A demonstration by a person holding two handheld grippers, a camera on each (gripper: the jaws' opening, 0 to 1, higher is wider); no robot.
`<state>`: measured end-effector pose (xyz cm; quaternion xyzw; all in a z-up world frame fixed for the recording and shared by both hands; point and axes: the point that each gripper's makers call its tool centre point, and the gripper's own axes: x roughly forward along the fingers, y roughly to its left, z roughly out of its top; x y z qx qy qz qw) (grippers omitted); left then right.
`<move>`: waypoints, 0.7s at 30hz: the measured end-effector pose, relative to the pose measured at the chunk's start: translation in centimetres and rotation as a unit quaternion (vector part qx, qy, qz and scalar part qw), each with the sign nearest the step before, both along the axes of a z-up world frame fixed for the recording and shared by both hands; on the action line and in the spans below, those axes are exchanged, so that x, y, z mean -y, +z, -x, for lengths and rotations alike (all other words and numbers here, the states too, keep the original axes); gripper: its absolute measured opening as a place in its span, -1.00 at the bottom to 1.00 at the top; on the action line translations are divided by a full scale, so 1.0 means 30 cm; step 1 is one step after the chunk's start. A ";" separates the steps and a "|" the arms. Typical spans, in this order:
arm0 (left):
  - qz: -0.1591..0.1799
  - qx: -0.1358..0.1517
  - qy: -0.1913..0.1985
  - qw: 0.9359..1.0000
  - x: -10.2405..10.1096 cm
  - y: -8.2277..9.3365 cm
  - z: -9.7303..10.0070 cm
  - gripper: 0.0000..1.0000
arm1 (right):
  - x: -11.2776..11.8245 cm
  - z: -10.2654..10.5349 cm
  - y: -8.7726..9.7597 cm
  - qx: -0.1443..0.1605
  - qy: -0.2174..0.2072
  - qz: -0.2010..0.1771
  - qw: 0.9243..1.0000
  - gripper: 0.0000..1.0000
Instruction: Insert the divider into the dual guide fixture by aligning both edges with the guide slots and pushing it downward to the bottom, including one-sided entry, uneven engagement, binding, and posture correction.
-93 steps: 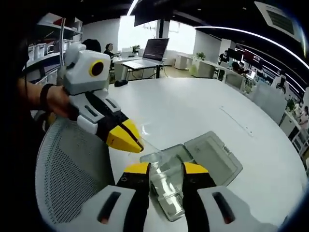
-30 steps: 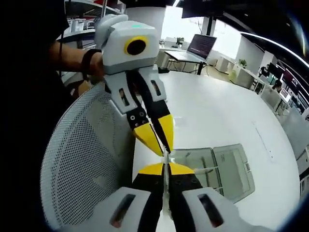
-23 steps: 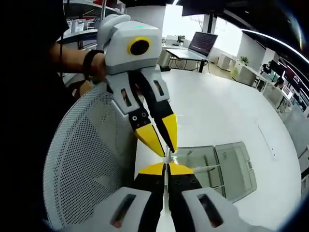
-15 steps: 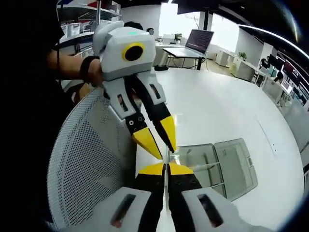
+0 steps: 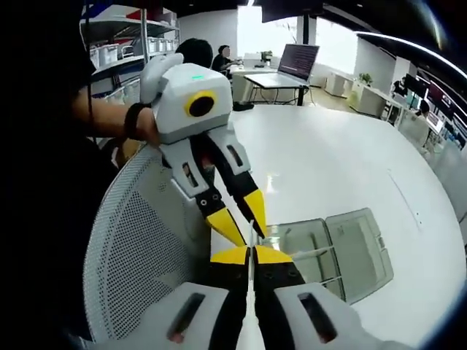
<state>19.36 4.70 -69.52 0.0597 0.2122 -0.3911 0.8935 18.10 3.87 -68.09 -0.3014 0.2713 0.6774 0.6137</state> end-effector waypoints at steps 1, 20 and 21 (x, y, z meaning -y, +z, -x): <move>0.001 -0.002 0.003 1.000 -0.001 -0.001 -0.001 -0.70 | 0.006 -0.005 -0.002 0.004 0.001 0.006 1.000 -1.00; 0.002 0.009 0.044 0.999 -0.056 0.013 -0.020 -0.31 | 0.032 -0.101 -0.004 0.038 0.014 0.049 0.998 -1.00; 0.002 0.009 0.045 0.999 -0.059 0.013 -0.021 -0.30 | 0.031 -0.105 -0.006 0.038 0.015 0.051 0.998 -1.00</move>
